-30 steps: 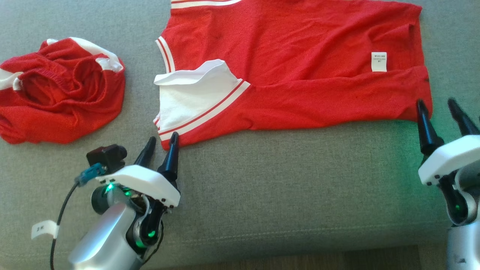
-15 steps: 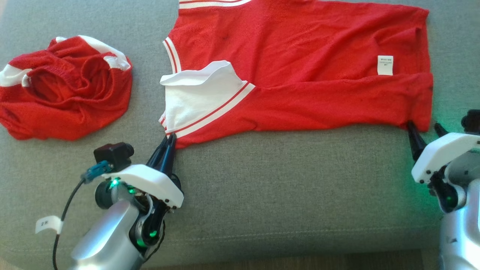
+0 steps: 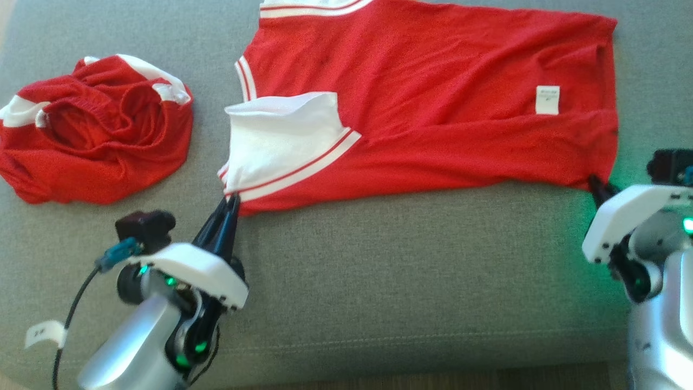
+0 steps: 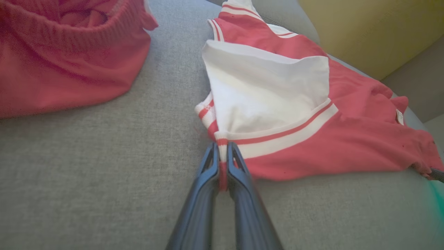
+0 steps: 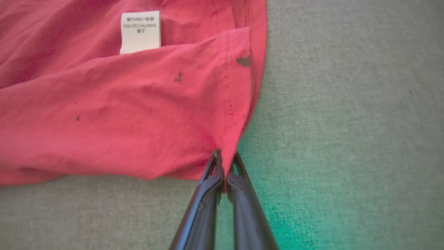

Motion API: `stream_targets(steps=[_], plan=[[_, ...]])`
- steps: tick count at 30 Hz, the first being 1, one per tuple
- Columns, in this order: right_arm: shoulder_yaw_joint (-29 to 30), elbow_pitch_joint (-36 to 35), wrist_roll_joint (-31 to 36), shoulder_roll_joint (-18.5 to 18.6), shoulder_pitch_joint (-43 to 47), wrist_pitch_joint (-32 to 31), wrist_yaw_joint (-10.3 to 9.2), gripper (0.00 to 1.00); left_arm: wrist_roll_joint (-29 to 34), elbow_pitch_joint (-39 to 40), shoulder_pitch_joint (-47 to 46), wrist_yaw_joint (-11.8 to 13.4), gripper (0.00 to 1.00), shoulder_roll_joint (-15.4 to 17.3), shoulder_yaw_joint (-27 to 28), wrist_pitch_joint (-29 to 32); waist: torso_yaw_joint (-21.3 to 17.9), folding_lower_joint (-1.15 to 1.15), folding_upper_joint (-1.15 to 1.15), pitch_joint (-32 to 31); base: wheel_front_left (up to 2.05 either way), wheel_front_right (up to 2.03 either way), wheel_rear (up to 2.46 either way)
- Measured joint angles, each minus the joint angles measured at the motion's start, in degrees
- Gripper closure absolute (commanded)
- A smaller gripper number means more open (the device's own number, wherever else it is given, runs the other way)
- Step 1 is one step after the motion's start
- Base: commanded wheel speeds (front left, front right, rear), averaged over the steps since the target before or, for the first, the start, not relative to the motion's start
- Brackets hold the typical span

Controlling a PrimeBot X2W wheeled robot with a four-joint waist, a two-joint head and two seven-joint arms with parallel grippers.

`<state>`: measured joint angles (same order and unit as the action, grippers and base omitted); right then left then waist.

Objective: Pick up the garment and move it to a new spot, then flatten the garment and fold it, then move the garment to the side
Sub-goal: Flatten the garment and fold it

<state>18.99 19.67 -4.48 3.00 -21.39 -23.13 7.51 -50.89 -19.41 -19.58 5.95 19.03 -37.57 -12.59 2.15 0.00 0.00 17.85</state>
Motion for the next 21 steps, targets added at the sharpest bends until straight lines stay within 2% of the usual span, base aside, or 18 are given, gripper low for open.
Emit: stream_targets(steps=[6, 10, 16, 21], plan=[[-2.2, -8.0, -0.2, 0.0, 7.1, -5.2, 0.00, 1.00, 0.0, 5.6, 5.0, 1.6, 1.00, 3.7, 0.0, 2.1, -0.2, 0.00, 0.00, -1.5, 0.00, 0.00, 0.00], [-2.5, -14.0, -1.3, 2.0, 11.9, -8.8, 0.00, 1.00, -0.7, 10.9, 9.5, 3.0, 1.00, 6.0, -0.5, 4.8, -0.2, 0.00, 0.00, -2.2, 0.00, 0.00, 0.00], [-0.5, -22.5, -2.3, 3.4, 18.8, -13.6, 0.00, 1.00, -2.6, 18.1, 15.2, 4.8, 1.00, 8.0, -2.5, 9.7, 0.4, -0.01, 0.00, -1.7, 0.00, 0.00, 0.00], [1.1, -25.3, -2.5, 3.1, 21.3, -15.2, 0.00, 1.00, -3.8, 21.0, 15.9, 5.7, 1.00, 8.9, -2.7, 12.1, 0.8, 0.00, 0.00, -1.0, 0.00, 0.00, 0.00]])
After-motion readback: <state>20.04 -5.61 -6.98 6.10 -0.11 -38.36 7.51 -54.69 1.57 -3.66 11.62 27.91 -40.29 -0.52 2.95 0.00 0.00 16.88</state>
